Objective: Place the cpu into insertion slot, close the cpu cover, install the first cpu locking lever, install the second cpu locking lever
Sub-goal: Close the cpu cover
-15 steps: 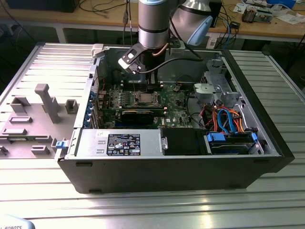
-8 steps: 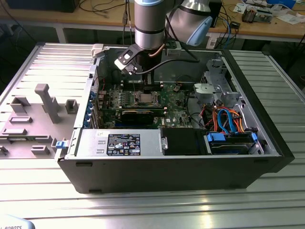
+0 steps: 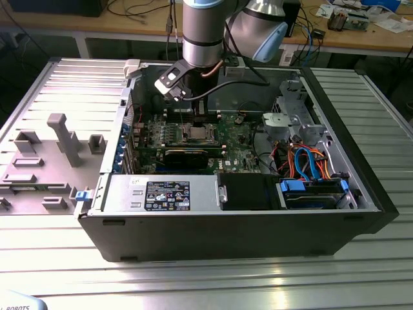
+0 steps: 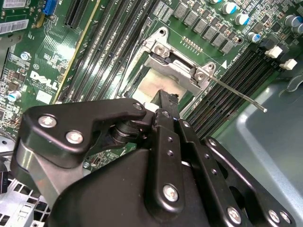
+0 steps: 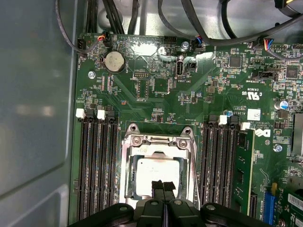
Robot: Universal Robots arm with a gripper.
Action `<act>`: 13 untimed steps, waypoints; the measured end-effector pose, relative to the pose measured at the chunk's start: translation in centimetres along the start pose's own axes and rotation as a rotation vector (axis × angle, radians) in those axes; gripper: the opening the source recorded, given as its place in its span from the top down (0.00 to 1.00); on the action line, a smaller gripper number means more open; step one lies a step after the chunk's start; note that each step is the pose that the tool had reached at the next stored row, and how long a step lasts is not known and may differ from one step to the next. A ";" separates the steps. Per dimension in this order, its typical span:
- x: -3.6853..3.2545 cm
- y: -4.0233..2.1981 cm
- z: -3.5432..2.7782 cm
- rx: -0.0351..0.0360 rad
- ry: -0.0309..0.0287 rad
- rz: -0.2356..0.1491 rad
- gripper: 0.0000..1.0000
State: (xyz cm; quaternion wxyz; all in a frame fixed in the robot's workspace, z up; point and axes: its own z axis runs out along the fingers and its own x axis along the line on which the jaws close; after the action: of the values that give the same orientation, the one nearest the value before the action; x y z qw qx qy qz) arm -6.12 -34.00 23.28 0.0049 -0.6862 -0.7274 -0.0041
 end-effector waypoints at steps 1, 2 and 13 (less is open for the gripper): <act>0.00 0.00 0.00 0.0000 0.0000 0.000 0.89; 0.00 0.00 0.00 0.0000 0.0000 0.000 0.89; 0.04 -0.66 0.09 0.0000 0.0001 0.000 0.89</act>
State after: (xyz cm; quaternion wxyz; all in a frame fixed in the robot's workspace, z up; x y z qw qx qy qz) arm -6.78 -34.00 23.19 0.0050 -0.6861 -0.7275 -0.0041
